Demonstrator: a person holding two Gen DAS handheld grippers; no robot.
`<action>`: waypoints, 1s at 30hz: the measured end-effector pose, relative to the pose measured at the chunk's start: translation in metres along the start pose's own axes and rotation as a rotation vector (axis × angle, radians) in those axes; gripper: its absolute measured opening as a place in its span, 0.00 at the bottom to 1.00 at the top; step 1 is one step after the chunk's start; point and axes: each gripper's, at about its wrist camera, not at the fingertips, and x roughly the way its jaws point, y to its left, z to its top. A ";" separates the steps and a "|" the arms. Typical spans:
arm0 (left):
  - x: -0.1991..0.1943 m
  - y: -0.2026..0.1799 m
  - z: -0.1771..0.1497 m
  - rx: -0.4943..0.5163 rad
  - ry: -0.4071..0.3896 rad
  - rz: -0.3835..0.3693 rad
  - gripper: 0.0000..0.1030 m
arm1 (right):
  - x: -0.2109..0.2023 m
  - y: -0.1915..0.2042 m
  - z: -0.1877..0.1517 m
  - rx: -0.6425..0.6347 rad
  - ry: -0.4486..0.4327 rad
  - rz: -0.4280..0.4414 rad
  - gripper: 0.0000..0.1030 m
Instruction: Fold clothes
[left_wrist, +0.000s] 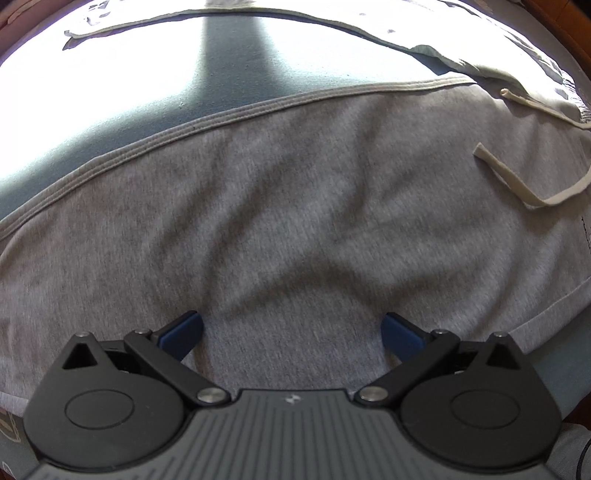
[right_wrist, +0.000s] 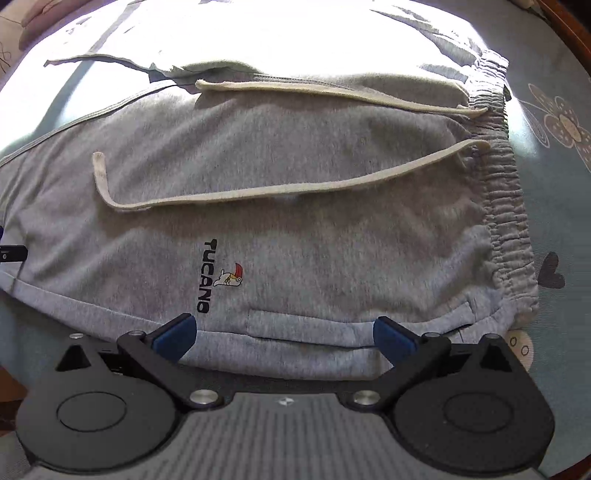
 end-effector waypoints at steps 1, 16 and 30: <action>0.000 0.001 0.001 -0.003 0.005 0.000 1.00 | 0.001 -0.006 0.006 -0.003 -0.019 -0.017 1.00; 0.005 0.009 0.015 -0.075 0.098 0.039 1.00 | 0.025 -0.059 0.014 0.039 0.049 0.061 1.00; -0.020 -0.014 0.199 0.042 -0.335 -0.054 0.99 | -0.011 -0.032 0.058 0.080 -0.052 0.104 1.00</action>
